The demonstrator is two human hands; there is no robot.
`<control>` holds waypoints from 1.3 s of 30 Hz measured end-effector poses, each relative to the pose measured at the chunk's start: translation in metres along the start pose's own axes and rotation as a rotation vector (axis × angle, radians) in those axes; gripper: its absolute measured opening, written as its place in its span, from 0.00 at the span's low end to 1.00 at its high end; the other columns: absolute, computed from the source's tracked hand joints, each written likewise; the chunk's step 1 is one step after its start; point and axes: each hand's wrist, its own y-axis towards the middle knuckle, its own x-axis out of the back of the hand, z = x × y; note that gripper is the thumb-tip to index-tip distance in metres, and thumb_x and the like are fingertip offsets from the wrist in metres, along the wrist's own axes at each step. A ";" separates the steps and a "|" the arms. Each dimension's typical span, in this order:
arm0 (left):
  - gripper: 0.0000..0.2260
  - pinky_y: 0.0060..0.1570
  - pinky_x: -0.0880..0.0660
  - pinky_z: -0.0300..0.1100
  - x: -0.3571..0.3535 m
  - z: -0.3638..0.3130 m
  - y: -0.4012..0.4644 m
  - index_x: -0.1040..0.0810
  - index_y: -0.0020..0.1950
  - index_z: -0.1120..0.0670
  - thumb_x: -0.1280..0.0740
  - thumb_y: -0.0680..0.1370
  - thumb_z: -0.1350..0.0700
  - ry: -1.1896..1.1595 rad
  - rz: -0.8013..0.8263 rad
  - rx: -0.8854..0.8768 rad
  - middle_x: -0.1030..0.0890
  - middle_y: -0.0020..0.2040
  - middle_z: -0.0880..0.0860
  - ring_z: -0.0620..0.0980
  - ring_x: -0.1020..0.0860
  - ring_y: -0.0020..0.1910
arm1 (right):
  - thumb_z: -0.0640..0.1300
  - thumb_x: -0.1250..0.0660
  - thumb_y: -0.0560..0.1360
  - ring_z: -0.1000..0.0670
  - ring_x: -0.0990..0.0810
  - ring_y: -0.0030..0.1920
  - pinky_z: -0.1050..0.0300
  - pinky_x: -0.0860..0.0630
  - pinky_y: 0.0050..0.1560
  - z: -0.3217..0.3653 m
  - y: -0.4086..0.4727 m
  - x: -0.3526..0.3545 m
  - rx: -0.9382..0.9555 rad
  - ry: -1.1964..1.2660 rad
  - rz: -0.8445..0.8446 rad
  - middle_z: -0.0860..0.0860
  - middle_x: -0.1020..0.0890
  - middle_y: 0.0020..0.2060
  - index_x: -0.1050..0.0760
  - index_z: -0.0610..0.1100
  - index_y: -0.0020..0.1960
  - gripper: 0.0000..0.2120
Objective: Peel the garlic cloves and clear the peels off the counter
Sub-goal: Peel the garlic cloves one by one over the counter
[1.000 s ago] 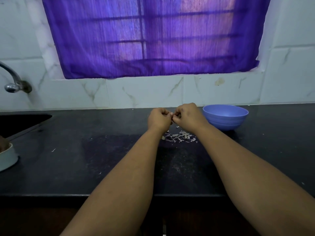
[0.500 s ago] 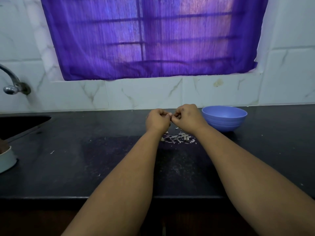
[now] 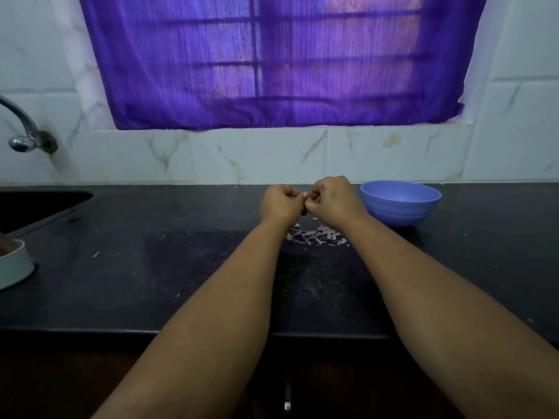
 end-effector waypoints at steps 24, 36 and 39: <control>0.06 0.37 0.22 0.40 0.002 0.002 0.001 0.18 0.43 0.56 0.31 0.77 0.55 0.035 -0.007 -0.024 0.16 0.38 0.53 0.47 0.17 0.35 | 0.46 0.35 0.74 0.48 0.21 0.32 0.50 0.21 0.37 -0.003 -0.001 -0.004 0.057 0.017 -0.008 0.47 0.19 0.30 0.19 0.41 0.38 0.11; 0.09 0.45 0.18 0.50 0.003 0.001 0.000 0.20 0.35 0.52 0.30 0.76 0.55 -0.010 -0.001 -0.016 0.16 0.36 0.53 0.52 0.16 0.39 | 0.47 0.35 0.72 0.48 0.23 0.31 0.52 0.23 0.35 -0.002 -0.002 -0.005 0.038 0.002 -0.043 0.47 0.20 0.28 0.22 0.42 0.35 0.11; 0.08 0.44 0.18 0.51 0.004 0.000 -0.002 0.20 0.37 0.53 0.30 0.76 0.55 -0.012 0.006 -0.021 0.16 0.36 0.54 0.52 0.16 0.39 | 0.47 0.34 0.72 0.47 0.23 0.31 0.52 0.24 0.34 -0.002 -0.002 -0.003 0.029 0.009 -0.047 0.46 0.20 0.29 0.20 0.41 0.36 0.11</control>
